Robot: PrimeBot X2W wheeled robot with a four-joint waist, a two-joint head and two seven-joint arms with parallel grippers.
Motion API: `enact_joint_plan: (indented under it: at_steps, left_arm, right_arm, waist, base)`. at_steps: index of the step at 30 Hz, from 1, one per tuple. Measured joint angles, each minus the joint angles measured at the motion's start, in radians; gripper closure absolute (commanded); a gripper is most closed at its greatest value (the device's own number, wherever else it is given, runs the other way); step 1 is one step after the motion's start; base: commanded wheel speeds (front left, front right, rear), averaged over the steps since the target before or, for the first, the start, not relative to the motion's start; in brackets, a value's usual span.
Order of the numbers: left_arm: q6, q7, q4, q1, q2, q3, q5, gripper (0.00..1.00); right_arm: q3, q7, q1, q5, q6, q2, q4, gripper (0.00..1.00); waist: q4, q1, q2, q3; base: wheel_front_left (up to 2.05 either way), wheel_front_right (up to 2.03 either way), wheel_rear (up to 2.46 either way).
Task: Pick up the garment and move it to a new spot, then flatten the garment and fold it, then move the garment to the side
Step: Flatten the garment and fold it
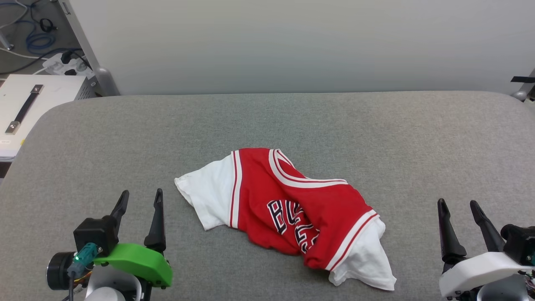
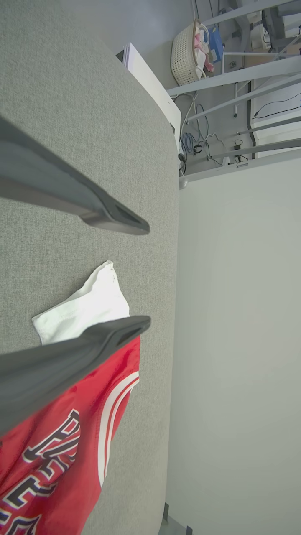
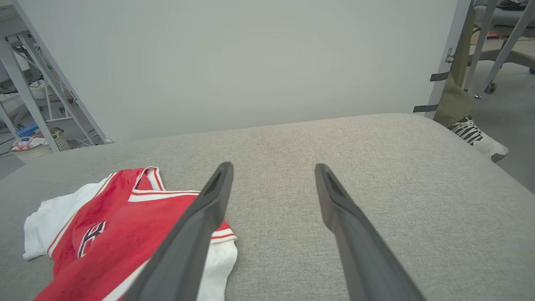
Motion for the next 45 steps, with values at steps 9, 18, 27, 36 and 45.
enact_joint_plan:
  at_steps: [9,18,27,36,45]
  left_arm:
    - [-0.004,-0.014,-0.007,-0.022,-0.010,0.018,0.004,0.00]
    - [-0.015,-0.022,-0.002,-0.053,-0.032,0.022,0.009,0.00]
    - [-0.040,-0.026,0.025,-0.084,-0.055,0.036,0.012,0.00]
    - [-0.056,-0.031,0.043,-0.090,-0.068,0.059,0.023,0.00]
    - [-0.057,-0.032,0.063,-0.088,-0.080,0.079,0.038,0.00]
  right_arm:
    - [-0.036,0.419,0.005,0.001,0.000,-0.002,0.027,0.00]
    - [0.109,0.645,0.015,0.045,0.000,-0.048,0.024,0.00]
    - [0.149,0.684,-0.038,0.057,0.000,-0.060,0.129,0.00]
    - [0.135,0.799,-0.069,0.078,0.000,-0.056,0.182,1.00]
    - [0.059,0.813,-0.108,0.067,0.001,-0.088,0.135,1.00]
  waist:
    - [0.038,0.0000,0.0000,0.032]
    - [0.076,0.0000,0.0000,0.079]
    - [0.111,0.0000,0.0000,0.137]
    - [0.121,0.0000,0.0000,0.169]
    - [0.097,0.0000,0.0000,0.145]
  base:
    - [0.00,0.00,0.00]
    - [0.00,0.00,0.00]
    - [0.00,0.00,0.00]
    - [0.00,0.00,0.00]
    - [0.00,0.00,0.00]
